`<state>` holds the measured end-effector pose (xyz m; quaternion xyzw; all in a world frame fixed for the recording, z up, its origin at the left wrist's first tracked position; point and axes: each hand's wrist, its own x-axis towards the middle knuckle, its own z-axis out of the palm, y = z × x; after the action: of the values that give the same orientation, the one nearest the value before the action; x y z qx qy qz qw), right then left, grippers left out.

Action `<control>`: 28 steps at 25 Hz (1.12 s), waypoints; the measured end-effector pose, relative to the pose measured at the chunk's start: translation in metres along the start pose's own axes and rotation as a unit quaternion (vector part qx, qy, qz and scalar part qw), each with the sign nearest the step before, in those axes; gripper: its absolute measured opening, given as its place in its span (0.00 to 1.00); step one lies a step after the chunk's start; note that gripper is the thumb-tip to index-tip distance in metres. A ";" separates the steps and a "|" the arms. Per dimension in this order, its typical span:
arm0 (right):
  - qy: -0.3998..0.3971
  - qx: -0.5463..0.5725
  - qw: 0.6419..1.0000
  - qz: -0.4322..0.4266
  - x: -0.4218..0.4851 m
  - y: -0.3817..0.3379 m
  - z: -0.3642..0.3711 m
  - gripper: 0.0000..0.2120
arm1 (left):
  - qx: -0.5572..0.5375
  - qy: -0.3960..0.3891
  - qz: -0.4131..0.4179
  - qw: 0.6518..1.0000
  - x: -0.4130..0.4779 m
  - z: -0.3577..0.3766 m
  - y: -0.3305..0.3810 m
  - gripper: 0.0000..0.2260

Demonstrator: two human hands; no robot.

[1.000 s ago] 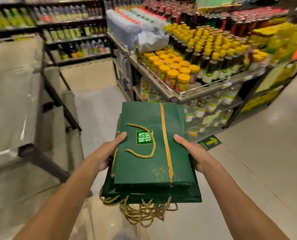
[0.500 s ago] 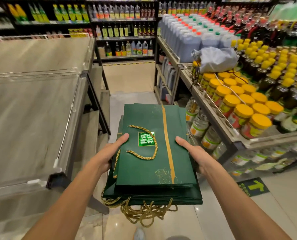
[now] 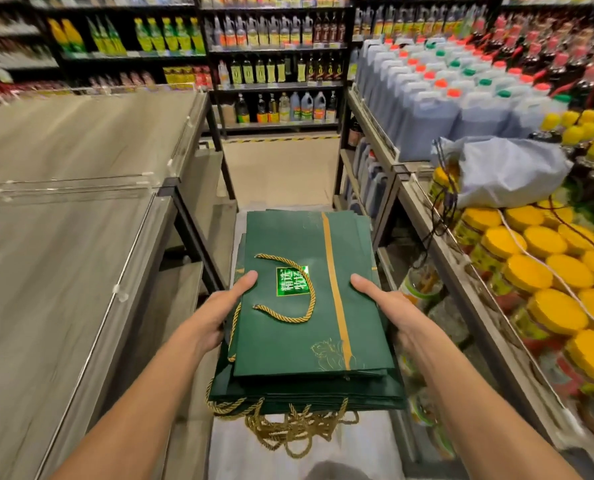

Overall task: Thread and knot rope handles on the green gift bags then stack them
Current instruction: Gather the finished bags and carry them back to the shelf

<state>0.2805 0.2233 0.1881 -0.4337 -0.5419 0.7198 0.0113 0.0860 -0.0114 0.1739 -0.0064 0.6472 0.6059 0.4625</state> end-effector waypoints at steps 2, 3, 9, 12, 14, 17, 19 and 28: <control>-0.013 -0.007 1.000 -0.001 0.039 -0.037 -0.007 0.28 | -0.010 0.016 -0.003 1.000 0.036 0.011 0.030 0.29; -0.020 -0.004 1.000 -0.006 0.060 -0.055 -0.011 0.27 | -0.017 0.018 -0.004 1.000 0.054 0.016 0.046 0.29; -0.042 -0.013 0.999 -0.007 0.179 -0.153 -0.014 0.27 | -0.030 0.043 -0.002 0.999 0.160 0.027 0.133 0.30; -0.048 -0.016 0.999 -0.006 0.247 -0.196 -0.004 0.33 | -0.024 0.030 -0.001 0.999 0.222 0.019 0.177 0.30; -0.050 -0.022 0.998 -0.005 0.290 -0.225 0.007 0.34 | -0.018 0.022 0.002 1.000 0.266 0.010 0.208 0.29; -0.029 -0.015 0.999 -0.012 0.353 -0.275 0.025 0.29 | -0.020 0.019 0.004 1.000 0.332 -0.003 0.260 0.27; -0.033 -0.017 0.999 -0.011 0.389 -0.305 0.036 0.32 | -0.025 0.012 0.005 1.000 0.368 -0.011 0.292 0.27; -0.045 -0.036 0.998 -0.008 0.570 -0.426 0.055 0.44 | -0.024 0.009 0.016 1.000 0.541 -0.030 0.413 0.28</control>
<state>-0.3035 0.6338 0.1773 -0.3964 -0.5712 0.7184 -0.0233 -0.4761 0.3730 0.1618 -0.0121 0.6368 0.6285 0.4465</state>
